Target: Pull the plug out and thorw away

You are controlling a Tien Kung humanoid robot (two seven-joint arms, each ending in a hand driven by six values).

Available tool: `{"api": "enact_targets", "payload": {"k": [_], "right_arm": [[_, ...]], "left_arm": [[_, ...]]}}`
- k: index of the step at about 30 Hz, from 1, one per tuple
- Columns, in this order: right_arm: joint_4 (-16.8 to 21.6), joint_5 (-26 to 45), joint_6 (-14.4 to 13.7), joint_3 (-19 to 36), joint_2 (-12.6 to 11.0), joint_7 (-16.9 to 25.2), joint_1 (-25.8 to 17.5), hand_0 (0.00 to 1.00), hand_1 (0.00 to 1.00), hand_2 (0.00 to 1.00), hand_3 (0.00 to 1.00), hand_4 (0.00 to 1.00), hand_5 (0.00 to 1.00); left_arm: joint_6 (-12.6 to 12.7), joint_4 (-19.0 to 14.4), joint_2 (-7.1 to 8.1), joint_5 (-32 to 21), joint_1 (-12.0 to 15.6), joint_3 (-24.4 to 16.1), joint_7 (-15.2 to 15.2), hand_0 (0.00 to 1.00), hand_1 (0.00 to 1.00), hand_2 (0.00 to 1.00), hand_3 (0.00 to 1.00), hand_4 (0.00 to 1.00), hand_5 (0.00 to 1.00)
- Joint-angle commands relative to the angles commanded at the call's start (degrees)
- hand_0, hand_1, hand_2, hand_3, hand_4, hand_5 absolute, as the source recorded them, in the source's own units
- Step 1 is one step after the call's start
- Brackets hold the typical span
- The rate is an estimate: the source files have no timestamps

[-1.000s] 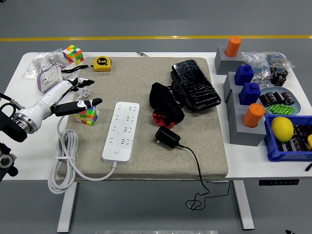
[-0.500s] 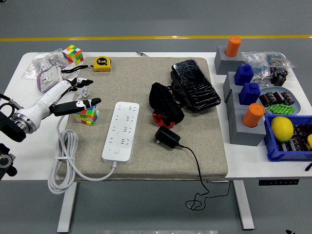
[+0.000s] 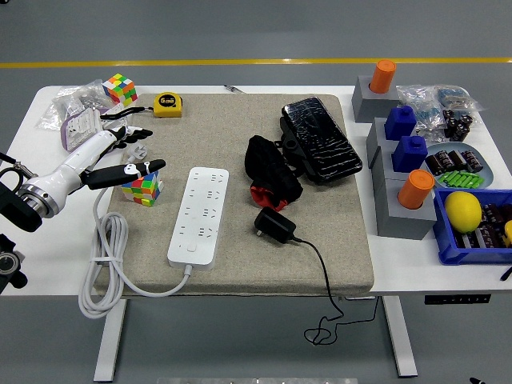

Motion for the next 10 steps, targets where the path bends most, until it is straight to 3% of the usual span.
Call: {"api": "enact_targets", "payload": {"k": [10], "right_arm": [[0.1, 0.2, 0.0, -0.2, -0.1, 0.0, 0.0, 0.635, 0.676, 0.683, 0.597, 0.996, 0.469]], "left_arm": [[-0.1, 0.0, -0.02, 0.0, 0.1, -0.1, 0.0, 0.856, 0.9, 0.884, 0.837, 0.998, 0.743]]}}
